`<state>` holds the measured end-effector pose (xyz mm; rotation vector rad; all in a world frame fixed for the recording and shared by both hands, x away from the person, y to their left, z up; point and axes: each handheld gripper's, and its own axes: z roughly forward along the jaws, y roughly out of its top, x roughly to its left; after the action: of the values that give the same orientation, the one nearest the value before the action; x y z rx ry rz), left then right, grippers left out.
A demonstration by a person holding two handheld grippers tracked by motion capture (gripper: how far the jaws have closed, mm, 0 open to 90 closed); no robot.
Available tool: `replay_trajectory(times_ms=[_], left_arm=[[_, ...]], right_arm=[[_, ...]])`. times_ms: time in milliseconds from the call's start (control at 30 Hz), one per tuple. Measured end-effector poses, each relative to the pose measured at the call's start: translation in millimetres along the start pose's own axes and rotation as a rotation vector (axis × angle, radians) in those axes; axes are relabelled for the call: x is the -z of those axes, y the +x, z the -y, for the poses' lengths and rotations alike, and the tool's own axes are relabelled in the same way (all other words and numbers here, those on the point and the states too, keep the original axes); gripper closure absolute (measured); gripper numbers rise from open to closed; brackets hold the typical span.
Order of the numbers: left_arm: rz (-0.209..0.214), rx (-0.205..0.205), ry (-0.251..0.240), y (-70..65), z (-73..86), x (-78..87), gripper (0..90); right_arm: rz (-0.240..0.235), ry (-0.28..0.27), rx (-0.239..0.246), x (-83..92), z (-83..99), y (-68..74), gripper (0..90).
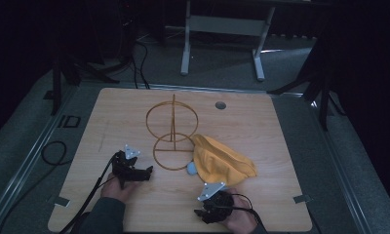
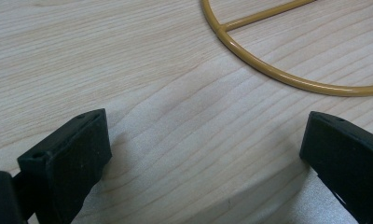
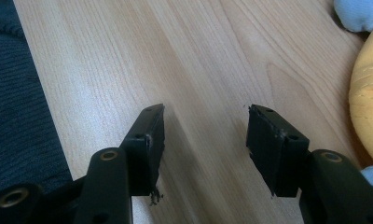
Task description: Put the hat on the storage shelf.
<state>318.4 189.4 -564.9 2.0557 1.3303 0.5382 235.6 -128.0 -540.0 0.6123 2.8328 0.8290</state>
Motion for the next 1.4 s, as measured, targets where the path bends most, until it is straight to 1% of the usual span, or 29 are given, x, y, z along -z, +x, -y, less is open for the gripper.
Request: replay_trajectory(times_ms=[100, 367, 467, 500, 533, 600, 633, 667, 700, 733, 767, 800, 833, 867, 900, 933, 967, 1000, 1167, 1200, 1333, 1367, 1400], left_arm=[[0.000, 0.000, 0.000, 0.0, 0.0, 0.0, 1.9], [0.000, 0.000, 0.000, 0.0, 0.0, 0.0, 1.9], [0.000, 0.000, 0.000, 0.0, 0.0, 0.0, 1.9], [0.000, 0.000, 0.000, 0.0, 0.0, 0.0, 1.9], [0.000, 0.000, 0.001, 0.0, 0.0, 0.0, 1.9], [0.000, 0.000, 0.000, 0.0, 0.0, 0.0, 1.9], [0.000, 0.001, -0.001, -0.1, 0.0, -0.1, 1.9], [0.000, 0.001, 0.000, -0.1, 0.0, 0.0, 1.9], [0.000, -0.002, 0.001, 0.1, 0.0, 0.1, 1.9], [0.000, -0.002, 0.002, 0.1, 0.0, 0.1, 1.9], [0.000, -0.001, 0.002, 0.1, 0.0, 0.1, 1.9], [0.000, -0.001, 0.001, 0.1, 0.0, 0.0, 1.9], [0.000, -0.001, 0.002, 0.1, 0.0, 0.1, 1.9], [0.000, -0.001, 0.002, 0.1, 0.0, 0.1, 1.9], [0.000, -0.001, 0.002, 0.1, 0.0, 0.1, 1.8], [0.000, -0.002, 0.002, 0.1, 0.0, 0.1, 1.8], [0.000, -0.002, 0.002, 0.2, 0.0, 0.1, 1.9], [0.000, -0.002, 0.001, 0.1, 0.0, 0.0, 1.9], [0.000, -0.001, 0.001, 0.1, 0.0, 0.0, 1.9], [0.000, -0.001, 0.001, 0.1, -0.1, 0.1, 1.8], [0.000, -0.001, 0.001, 0.1, 0.0, 0.0, 1.8], [0.000, -0.002, 0.002, 0.1, 0.0, 0.1, 1.8], [0.000, -0.002, 0.002, 0.1, -0.1, 0.1, 1.8]], right_arm=[[-0.008, 0.004, 0.005, 0.1, -0.2, 0.6, 45.4], [-0.004, 0.006, 0.003, 0.8, 0.6, 2.2, 45.2], [0.005, -0.012, 0.005, 3.5, 0.9, 1.5, 45.7], [0.013, -0.022, 0.009, 5.8, 0.9, 0.6, 46.2], [0.023, -0.046, 0.003, 10.7, 1.0, -0.5, 47.1], [0.028, -0.055, 0.005, 12.6, 1.2, -1.2, 47.4], [0.058, -0.073, 0.005, 18.1, 2.0, -3.3, 47.9], [0.058, -0.073, 0.005, 18.1, 2.0, -3.3, 47.9], [0.089, -0.090, -0.008, 23.1, 3.3, -5.9, 52.1], [0.095, -0.095, -0.008, 25.5, 4.0, -7.9, 55.0], [0.095, -0.095, -0.008, 25.5, 4.0, -7.9, 55.0], [0.121, -0.101, -0.002, 28.9, 5.5, -10.3, 58.9], [0.140, -0.102, 0.007, 30.6, 6.6, -11.4, 60.5], [0.140, -0.102, 0.007, 30.6, 6.6, -11.4, 60.5], [0.161, -0.088, 0.027, 33.8, 9.5, -14.8, 62.9], [0.161, -0.088, 0.027, 33.8, 9.5, -14.8, 62.9], [0.176, -0.085, 0.035, 36.6, 12.7, -17.9, 66.1], [0.177, -0.086, 0.033, 37.6, 14.0, -19.3, 66.9], [0.189, -0.076, 0.034, 41.3, 20.3, -24.2, 67.7], [0.204, -0.078, 0.039, 42.9, 24.0, -26.0, 67.1], [0.220, -0.089, 0.030, 44.3, 28.0, -28.6, 64.0], [0.234, -0.092, 0.029, 43.9, 29.2, -29.9, 63.1], [0.227, -0.088, 0.017, 40.6, 31.7, -34.0, 63.0]])
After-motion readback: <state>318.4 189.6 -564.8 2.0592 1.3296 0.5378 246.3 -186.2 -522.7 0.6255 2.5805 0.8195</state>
